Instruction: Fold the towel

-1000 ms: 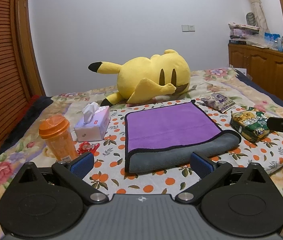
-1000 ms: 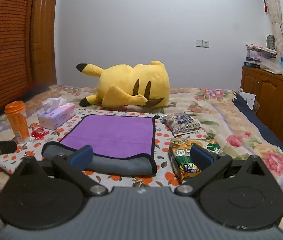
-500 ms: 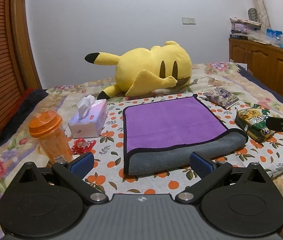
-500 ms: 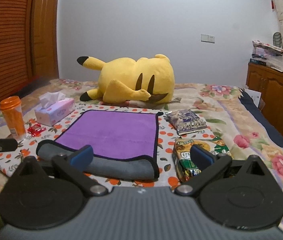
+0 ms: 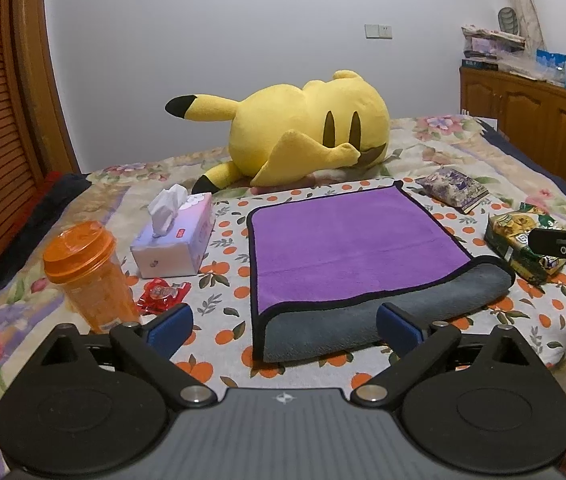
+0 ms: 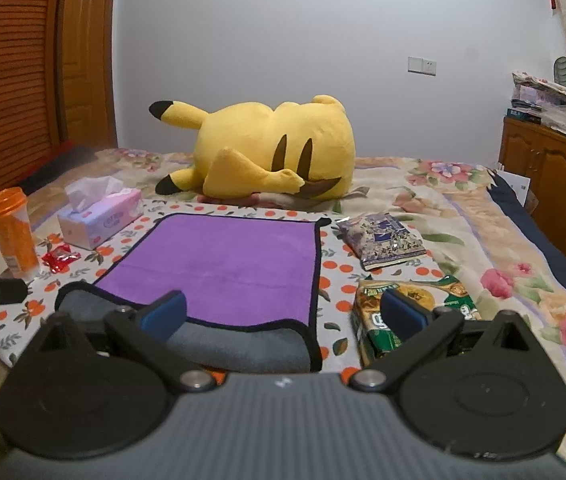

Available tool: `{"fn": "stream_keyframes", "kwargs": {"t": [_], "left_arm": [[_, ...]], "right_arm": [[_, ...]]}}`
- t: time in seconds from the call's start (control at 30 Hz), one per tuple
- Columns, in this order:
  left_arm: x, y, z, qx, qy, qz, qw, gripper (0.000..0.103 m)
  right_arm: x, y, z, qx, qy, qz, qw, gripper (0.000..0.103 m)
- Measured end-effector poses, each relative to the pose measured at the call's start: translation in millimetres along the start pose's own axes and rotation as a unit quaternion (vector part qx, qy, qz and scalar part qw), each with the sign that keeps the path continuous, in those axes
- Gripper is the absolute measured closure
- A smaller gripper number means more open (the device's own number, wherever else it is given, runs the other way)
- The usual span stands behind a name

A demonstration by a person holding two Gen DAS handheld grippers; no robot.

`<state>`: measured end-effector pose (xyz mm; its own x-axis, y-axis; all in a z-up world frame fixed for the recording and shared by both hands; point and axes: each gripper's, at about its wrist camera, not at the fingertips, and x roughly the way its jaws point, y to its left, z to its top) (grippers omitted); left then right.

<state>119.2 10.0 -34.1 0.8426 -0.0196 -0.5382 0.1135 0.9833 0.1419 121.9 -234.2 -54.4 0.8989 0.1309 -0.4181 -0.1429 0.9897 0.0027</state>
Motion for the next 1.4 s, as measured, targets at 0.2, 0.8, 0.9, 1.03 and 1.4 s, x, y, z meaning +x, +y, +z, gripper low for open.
{"fn": "stream_keyframes", "kwargs": {"t": [0.2, 0.8, 0.9, 1.03, 1.4], "left_arm": [[13, 5, 1, -0.003, 0.011, -0.006, 0.9999, 0.010], [48, 12, 6, 0.009, 0.022, -0.007, 0.9997, 0.037], [56, 14, 5, 0.010, 0.031, -0.011, 0.9994, 0.039], [68, 19, 4, 0.008, 0.042, -0.014, 0.9990, 0.039], [98, 29, -4, -0.003, 0.078, -0.025, 0.9967, 0.047]], "right_arm": [[13, 1, 0, 0.000, 0.011, 0.005, 1.000, 0.000], [50, -1, -2, -0.006, 0.043, 0.014, 0.999, 0.000], [58, -1, -3, -0.010, 0.051, 0.015, 0.999, 0.001], [66, -2, -5, -0.012, 0.067, 0.019, 0.997, 0.012], [90, -8, -13, -0.009, 0.105, 0.023, 0.994, 0.012]]}}
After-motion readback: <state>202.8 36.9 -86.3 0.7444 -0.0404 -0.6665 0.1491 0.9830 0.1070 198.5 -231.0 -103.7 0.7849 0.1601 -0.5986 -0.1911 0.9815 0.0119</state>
